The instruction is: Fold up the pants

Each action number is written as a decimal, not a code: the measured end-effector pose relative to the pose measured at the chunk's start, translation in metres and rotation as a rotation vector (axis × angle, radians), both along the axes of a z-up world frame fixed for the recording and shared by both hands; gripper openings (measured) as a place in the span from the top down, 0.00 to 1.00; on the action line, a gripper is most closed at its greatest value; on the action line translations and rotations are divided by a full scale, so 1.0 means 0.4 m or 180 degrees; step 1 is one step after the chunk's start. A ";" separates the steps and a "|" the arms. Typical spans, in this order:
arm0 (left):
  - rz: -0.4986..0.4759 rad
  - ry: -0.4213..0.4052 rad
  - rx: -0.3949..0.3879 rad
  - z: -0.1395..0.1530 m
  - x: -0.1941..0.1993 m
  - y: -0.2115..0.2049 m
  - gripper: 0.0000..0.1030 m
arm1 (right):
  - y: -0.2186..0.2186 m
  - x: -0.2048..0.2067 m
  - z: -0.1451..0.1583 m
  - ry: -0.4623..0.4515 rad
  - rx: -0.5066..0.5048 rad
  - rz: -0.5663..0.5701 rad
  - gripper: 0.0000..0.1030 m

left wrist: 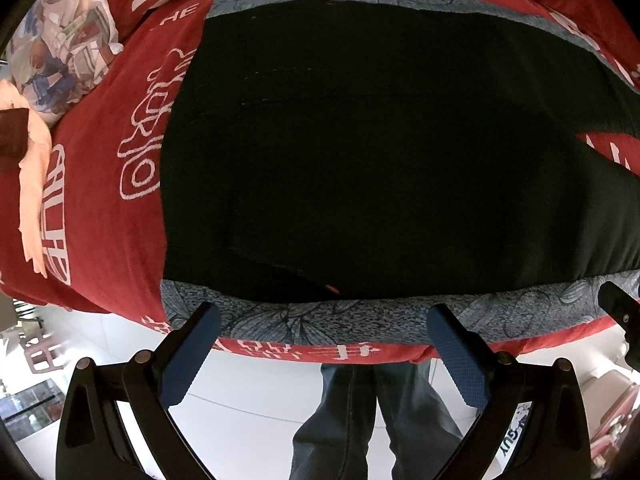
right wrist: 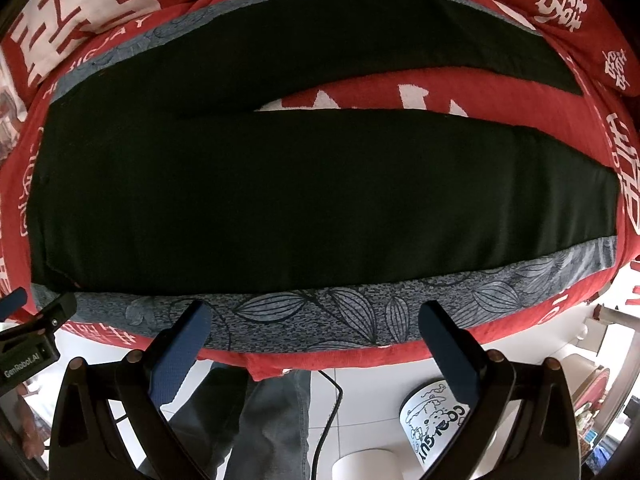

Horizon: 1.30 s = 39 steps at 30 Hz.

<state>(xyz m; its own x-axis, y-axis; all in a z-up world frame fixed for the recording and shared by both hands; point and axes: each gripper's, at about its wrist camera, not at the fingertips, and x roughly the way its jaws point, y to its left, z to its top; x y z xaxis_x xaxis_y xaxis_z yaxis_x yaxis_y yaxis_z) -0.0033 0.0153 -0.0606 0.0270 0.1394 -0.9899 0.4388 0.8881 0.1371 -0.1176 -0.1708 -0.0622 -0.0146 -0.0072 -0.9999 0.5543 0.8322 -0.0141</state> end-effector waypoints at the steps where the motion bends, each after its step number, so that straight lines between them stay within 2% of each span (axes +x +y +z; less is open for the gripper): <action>1: -0.0003 0.0002 0.0004 -0.001 0.001 0.000 0.00 | 0.000 -0.001 0.000 -0.0003 -0.0001 0.0001 0.00; 27: 0.0038 0.0005 0.0045 -0.018 -0.004 0.003 0.00 | -0.009 -0.003 -0.013 -0.0113 0.0201 -0.0107 0.00; 31: 0.0094 0.0033 -0.0078 -0.021 -0.007 0.019 0.00 | -0.024 -0.013 -0.012 -0.0333 0.0502 -0.0328 0.00; 35: 0.0184 0.0061 -0.0262 -0.019 -0.010 0.046 0.00 | -0.036 -0.022 -0.018 -0.0622 0.0994 -0.0547 0.00; 39: 0.0277 0.0086 -0.0404 -0.022 -0.008 0.075 0.00 | -0.031 -0.033 -0.037 -0.0809 0.1314 -0.0631 0.00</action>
